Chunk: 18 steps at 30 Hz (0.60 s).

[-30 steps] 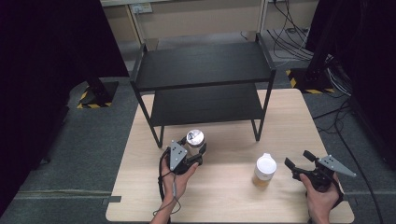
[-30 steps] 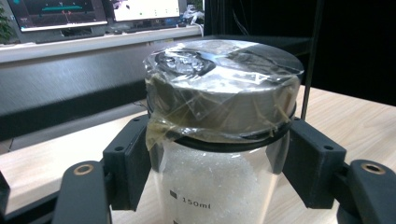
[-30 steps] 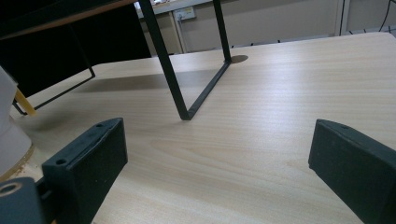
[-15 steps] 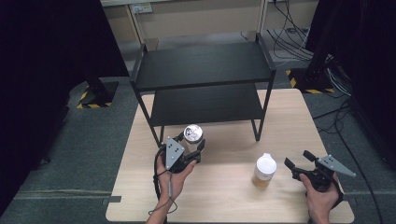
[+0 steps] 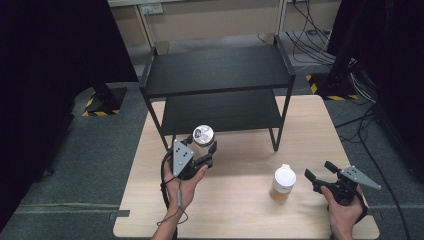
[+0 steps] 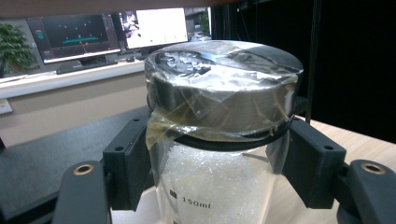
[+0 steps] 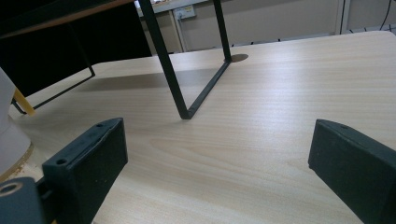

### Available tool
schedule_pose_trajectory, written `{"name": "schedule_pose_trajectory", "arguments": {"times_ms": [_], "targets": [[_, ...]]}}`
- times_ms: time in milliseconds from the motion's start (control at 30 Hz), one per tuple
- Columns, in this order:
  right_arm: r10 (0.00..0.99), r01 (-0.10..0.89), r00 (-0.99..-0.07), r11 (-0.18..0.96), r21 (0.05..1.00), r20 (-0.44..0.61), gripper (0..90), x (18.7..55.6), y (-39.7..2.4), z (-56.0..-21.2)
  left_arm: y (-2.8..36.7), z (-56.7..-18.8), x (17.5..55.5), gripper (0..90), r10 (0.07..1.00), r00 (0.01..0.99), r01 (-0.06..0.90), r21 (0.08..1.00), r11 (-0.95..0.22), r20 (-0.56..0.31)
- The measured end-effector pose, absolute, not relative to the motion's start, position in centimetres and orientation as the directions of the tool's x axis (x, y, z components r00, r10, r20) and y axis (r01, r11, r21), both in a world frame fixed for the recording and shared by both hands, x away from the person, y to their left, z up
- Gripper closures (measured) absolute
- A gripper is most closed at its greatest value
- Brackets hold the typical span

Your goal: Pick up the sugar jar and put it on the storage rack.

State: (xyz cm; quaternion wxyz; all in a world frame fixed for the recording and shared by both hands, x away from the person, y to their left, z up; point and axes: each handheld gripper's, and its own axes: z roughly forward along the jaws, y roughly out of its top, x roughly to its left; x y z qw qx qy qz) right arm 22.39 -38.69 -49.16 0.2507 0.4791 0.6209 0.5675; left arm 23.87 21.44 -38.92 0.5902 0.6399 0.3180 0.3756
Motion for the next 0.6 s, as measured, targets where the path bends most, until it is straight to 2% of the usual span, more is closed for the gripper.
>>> {"name": "schedule_pose_trajectory", "arguments": {"times_ms": [600], "targets": [[0.879,0.312,-0.415,-0.106,0.944,0.236,4.9,22.4,-38.8,-49.2,21.7,-35.6,24.0,31.0,0.870,0.480,-0.084,0.993,-0.081,0.112]]}}
